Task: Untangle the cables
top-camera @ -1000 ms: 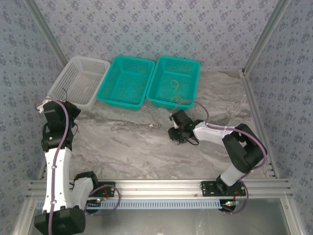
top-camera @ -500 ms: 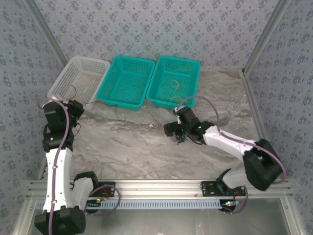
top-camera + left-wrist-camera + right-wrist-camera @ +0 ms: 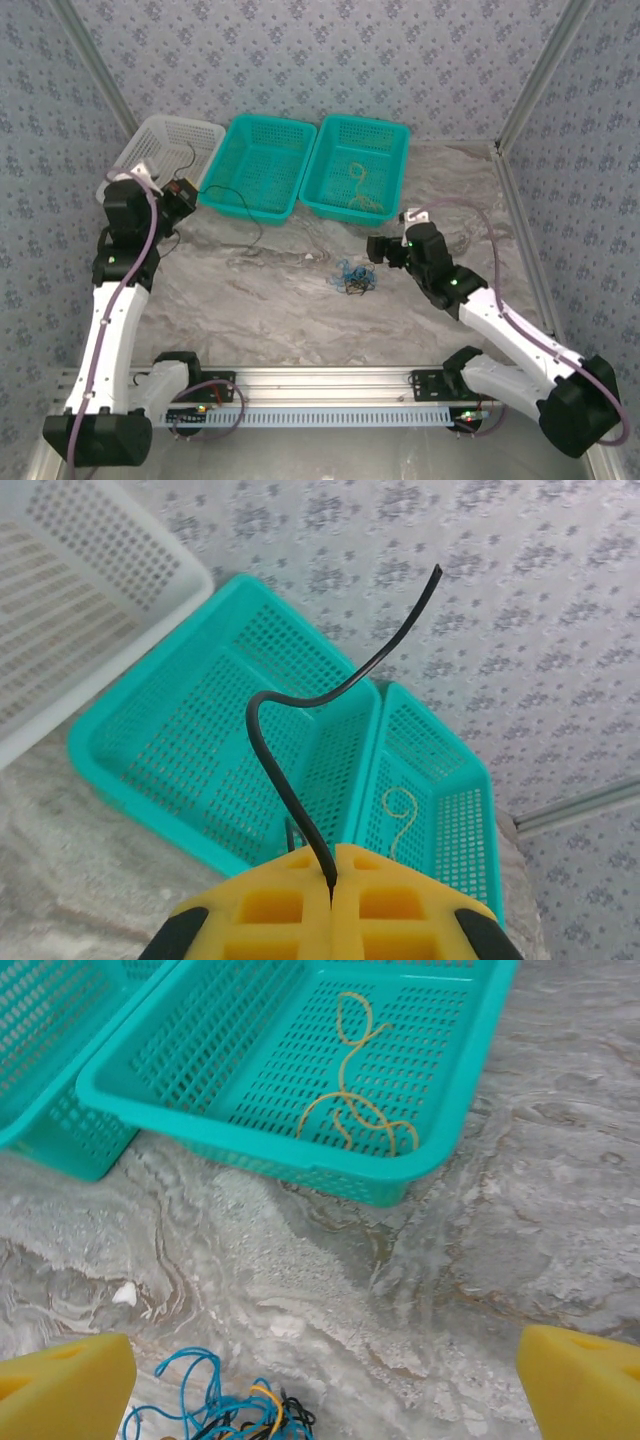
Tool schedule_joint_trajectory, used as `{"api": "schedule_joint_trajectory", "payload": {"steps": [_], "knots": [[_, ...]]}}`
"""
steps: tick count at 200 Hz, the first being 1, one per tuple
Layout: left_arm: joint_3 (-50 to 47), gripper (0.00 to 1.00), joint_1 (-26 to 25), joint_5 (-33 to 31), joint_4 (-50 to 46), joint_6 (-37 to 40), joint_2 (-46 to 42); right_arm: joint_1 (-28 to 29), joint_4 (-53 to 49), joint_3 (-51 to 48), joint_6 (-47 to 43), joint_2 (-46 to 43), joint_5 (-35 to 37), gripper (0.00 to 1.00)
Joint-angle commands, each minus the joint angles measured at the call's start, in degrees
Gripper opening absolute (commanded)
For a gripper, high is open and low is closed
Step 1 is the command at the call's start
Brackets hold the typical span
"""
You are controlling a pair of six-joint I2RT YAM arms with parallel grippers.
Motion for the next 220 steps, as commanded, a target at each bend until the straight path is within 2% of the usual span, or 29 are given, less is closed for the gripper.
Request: {"api": "schedule_joint_trajectory", "payload": {"steps": [1, 52, 90, 110, 146, 190, 212, 220], "knots": [[5.41, 0.00, -2.32, 0.36, 3.30, 3.45, 1.87, -2.11, 2.46, -3.44, 3.15, -4.19, -3.83, 1.00], [16.40, 0.00, -5.41, 0.26, 4.20, 7.75, 9.90, -8.17, 0.88, -3.17, 6.37, -6.17, -10.91, 1.00], [22.47, 0.00, -5.51, -1.54, 4.72, 11.69, 17.14, -12.95, 1.98, -4.56, 9.91, -6.17, -15.22, 1.00], [24.86, 0.00, -5.53, -0.27, 6.20, 13.01, 20.90, -14.99, 2.43, -4.96, 10.64, -5.68, -19.10, 1.00], [28.82, 0.00, -5.46, 2.10, 7.55, 15.30, 28.17, -15.31, 1.69, -4.89, 10.56, -5.21, -19.90, 1.00], [26.15, 0.00, -5.69, 3.08, 10.57, 18.29, 35.35, -15.39, 0.14, -4.54, 10.82, -4.86, -21.10, 1.00], [26.66, 0.00, -6.21, 3.30, 7.51, 19.52, 39.75, -15.40, 0.24, -4.50, 11.16, -4.52, -22.31, 1.00], [27.38, 0.05, -6.40, 3.87, 5.63, 19.51, 41.41, -15.36, 0.35, -4.37, 11.34, -4.28, -22.62, 1.00]]}}
